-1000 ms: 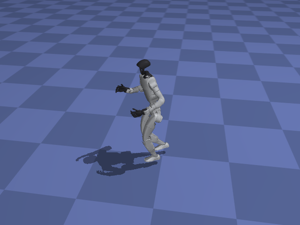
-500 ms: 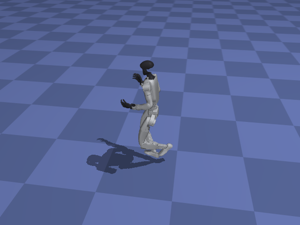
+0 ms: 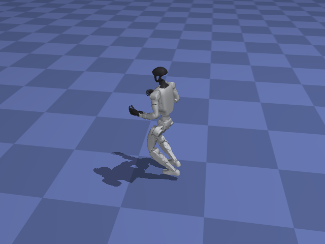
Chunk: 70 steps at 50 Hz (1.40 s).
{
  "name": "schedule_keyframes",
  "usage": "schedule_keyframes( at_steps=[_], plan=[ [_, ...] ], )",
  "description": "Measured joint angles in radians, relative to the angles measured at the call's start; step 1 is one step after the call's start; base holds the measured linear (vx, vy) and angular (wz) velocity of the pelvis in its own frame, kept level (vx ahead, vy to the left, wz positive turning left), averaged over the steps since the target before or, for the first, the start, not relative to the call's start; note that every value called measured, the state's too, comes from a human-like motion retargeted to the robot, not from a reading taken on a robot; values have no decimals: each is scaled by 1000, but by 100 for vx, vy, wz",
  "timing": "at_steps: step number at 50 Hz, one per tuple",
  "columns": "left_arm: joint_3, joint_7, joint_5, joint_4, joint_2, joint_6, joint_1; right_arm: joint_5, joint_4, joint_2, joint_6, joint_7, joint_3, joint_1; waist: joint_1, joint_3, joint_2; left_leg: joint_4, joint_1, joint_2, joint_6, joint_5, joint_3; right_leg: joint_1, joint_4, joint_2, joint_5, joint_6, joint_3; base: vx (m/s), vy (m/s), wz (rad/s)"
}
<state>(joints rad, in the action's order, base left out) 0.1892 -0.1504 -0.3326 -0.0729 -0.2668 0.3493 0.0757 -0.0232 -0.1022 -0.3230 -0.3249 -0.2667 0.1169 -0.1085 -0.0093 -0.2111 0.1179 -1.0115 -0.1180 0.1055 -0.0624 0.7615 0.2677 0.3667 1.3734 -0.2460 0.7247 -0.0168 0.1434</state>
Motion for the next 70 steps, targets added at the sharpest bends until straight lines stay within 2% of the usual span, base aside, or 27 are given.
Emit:
schedule_keyframes(
  at_steps=[6, 10, 14, 20, 25, 28, 30, 33, 35, 38, 40, 43, 48, 51, 53, 57, 59, 61, 64, 70],
  plan=[
    [68, -30, -13, 16, 7, 43, -43, 6, 99, 21, -14, -34, -18, -154, -74, 38, -54, -10, 40, -100, 102, -184, 4, 10, -267, 161, -108, 31, 19, 31, 3, -12],
    [108, -26, -42, 45, -2, 47, -74, 2, 95, 22, -21, -59, -47, -223, -98, 40, -101, -111, 47, -189, 135, -196, 13, -26, -351, 240, -104, 18, 53, 27, 1, -13],
    [145, -17, -76, 29, 5, 31, -98, 2, 97, 17, -11, -109, -58, -209, -112, 27, -124, -254, 51, -274, 132, -175, 53, -35, -295, 253, -26, -7, 82, 21, 3, -7],
    [183, 28, -113, -26, 25, 3, -108, -17, 106, -1, 15, -158, -27, -27, -40, -7, -145, -408, -38, -374, 78, -86, 66, -64, -264, 248, 48, -24, 100, 21, 6, -20],
    [149, 103, -175, 45, -1, -25, 9, -105, -3, -20, -10, -83, 46, 95, 97, 32, -136, -323, -189, -365, 75, -97, 33, -111, -397, 239, -42, 9, 105, 31, 11, -28],
    [107, 134, -224, 109, -23, -35, 97, -152, -99, -49, -41, -28, 92, 134, 151, 63, -118, -198, -241, -317, 89, -127, 22, -134, -439, 211, -90, 37, 103, 38, 14, -9],
    [82, 149, -263, 151, -27, -45, 149, -170, -159, -71, -55, 1, 116, 154, 169, 76, -103, -123, -252, -275, 91, -146, 19, -145, -426, 175, -97, 49, 110, 39, 15, 5],
    [55, 171, -306, 194, -24, -53, 195, -178, -220, -94, -61, 33, 138, 161, 179, 78, -93, -111, -244, -223, 72, -124, 3, -146, -313, 120, -41, 32, 115, 33, 16, 3],
    [42, 184, -315, 215, -20, -55, 201, -175, -235, -102, -55, 50, 142, 150, 176, 76, -92, -138, -234, -197, 38, -51, -5, -138, -207, 78, 14, 3, 123, 31, 16, 3],
    [33, 185, -271, 208, -5, -50, 143, -162, -199, -85, -36, 74, 134, 109, 126, 53, -70, -113, -181, -124, -5, 17, 10, -93, -43, -7, 41, -25, 104, 35, 17, 42],
    [39, 175, -243, 191, 10, -46, 97, -156, -159, -63, -30, 88, 129, 67, 75, 44, -51, -40, -130, -66, -12, 8, 10, -48, 2, -41, 33, -30, 80, 37, 14, 60],
    [54, 172, -225, 196, 16, -39, 71, -164, -121, -52, -29, 100, 124, -13, -12, 60, -57, 93, -55, -29, 24, -74, -12, 13, -66, -11, -22, -9, 60, 38, 9, 53],
    [100, 173, -218, 220, -14, -9, 54, -175, -106, -52, -30, 94, 101, -105, -99, 83, -115, 140, -13, -78, 137, -258, -52, 65, -308, 148, -156, 56, 49, 33, 1, 35],
    [129, 189, -243, 219, -24, -15, 46, -184, -112, -50, -27, 87, 86, -122, -106, 71, -161, -10, -40, -153, 161, -250, -71, 61, -390, 249, -198, 65, 55, 23, -2, 11],
    [142, 203, -261, 212, -22, -28, 46, -191, -115, -47, -23, 80, 83, -116, -101, 59, -177, -152, -57, -202, 154, -218, -68, 58, -367, 280, -178, 47, 64, 19, -1, 8],
    [142, 223, -274, 156, -1, -66, 42, -188, -91, -43, 5, 51, 92, -54, -72, 24, -216, -459, -97, -343, 124, -171, -64, 33, -289, 340, -32, -42, 90, 23, 0, -5],
    [131, 231, -259, 100, 18, -84, 32, -181, -47, -42, 23, 39, 107, 11, -51, 1, -232, -542, -129, -404, 98, -134, -64, 12, -278, 363, 10, -64, 96, 27, 2, -15],
    [123, 248, -255, 60, 29, -98, 37, -183, -14, -35, 30, 48, 122, 59, -23, -8, -235, -549, -167, -437, 68, -102, -55, -15, -297, 372, 12, -59, 91, 30, 5, -17],
    [115, 285, -278, 59, 12, -115, 90, -224, -26, -23, 26, 88, 138, 67, 27, 10, -217, -454, -219, -429, 50, -98, -35, -63, -373, 359, -50, -21, 74, 35, 6, -20],
    [99, 326, -314, 95, -36, -122, 195, -307, -108, -26, -2, 159, 199, 52, 92, 63, -142, -134, -283, -309, 84, -184, 16, -90, -426, 242, -228, 67, 90, 35, 7, -37]
  ],
)
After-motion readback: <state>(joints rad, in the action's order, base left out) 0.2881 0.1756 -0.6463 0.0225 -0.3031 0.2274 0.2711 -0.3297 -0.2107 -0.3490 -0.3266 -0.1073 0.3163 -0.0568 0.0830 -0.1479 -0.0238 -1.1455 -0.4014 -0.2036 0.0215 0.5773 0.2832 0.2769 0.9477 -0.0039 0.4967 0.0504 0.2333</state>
